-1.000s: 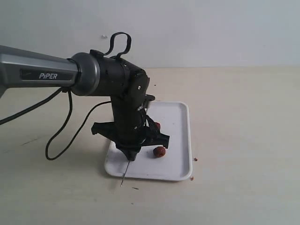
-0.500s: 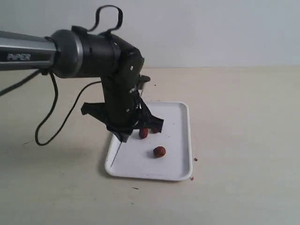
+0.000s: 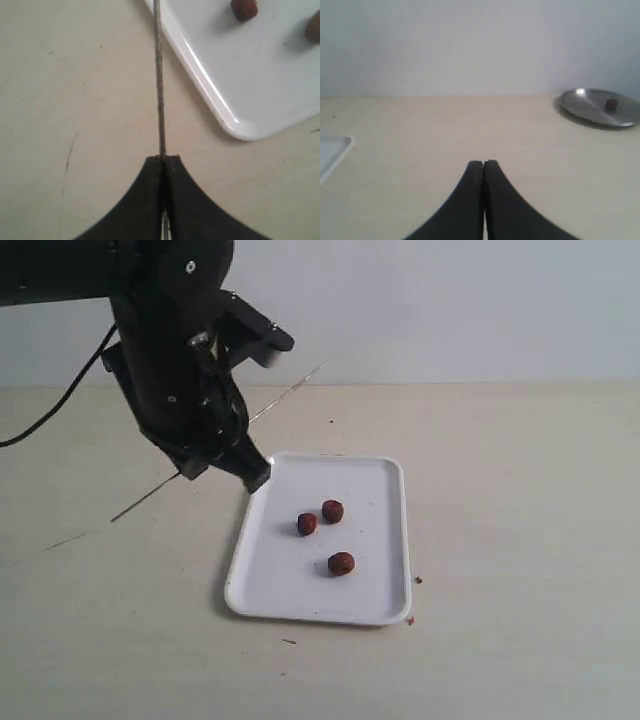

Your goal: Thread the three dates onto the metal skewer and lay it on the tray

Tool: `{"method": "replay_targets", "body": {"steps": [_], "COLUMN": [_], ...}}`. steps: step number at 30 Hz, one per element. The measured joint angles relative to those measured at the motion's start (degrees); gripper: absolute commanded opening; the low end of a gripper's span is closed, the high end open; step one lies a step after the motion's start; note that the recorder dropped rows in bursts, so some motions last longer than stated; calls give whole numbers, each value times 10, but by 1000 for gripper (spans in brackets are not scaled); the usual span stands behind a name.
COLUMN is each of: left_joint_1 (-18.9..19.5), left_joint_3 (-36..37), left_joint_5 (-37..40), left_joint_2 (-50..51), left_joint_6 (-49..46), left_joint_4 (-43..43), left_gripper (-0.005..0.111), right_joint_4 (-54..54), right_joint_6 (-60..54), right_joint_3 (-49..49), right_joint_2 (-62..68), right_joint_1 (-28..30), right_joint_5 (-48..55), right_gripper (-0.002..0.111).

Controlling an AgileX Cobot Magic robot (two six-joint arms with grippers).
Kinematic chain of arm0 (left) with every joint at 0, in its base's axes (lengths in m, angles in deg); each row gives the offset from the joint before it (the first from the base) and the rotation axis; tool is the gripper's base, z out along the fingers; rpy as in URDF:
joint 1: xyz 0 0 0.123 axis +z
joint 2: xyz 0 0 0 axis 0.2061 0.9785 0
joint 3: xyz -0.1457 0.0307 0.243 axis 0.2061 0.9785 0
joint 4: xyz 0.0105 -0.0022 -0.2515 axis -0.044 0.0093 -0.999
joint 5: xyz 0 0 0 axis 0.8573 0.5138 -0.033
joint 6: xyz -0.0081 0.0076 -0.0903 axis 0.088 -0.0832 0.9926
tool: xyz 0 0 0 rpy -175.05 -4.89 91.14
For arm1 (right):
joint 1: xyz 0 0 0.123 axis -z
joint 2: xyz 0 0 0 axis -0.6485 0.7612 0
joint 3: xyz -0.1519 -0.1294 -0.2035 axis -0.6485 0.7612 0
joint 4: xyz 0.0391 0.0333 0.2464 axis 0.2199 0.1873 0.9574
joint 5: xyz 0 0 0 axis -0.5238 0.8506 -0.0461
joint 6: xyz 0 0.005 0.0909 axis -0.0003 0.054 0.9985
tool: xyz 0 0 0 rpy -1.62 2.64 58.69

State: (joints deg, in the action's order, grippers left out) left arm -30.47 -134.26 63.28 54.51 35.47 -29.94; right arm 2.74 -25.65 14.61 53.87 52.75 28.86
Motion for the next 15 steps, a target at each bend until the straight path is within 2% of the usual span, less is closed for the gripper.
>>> {"method": "replay_targets", "body": {"steps": [5, 7, 9, 10, 13, 15], "left_joint_1": [0, 3, 12, 30, 70, 93], "left_joint_3": [83, 112, 134, 150, 163, 166], "left_joint_5": [-14, -20, -32, -45, -66, -78], "left_joint_2": [-35, -41, -45, -50, -66, -83], "left_joint_6": [-133, -160, -170, -176, -179, -165], "left_joint_4": [1, 1, 2, 2, -7, -12], "left_gripper": [0, 0, 0, 0, 0, 0], "right_joint_4": [-135, -180, -225, -265, -272, -214], "right_joint_6": [-118, -149, -165, -173, -164, -54], "right_joint_3": [0, 0, 0, 0, 0, 0], "right_joint_2": [0, 0, 0, 0, 1, 16], "right_joint_1": [0, 0, 0, 0, 0, 0], "right_joint_5": [0, 0, -11, -48, -155, -212], "right_gripper": [0, 0, 0, 0, 0, 0]}}
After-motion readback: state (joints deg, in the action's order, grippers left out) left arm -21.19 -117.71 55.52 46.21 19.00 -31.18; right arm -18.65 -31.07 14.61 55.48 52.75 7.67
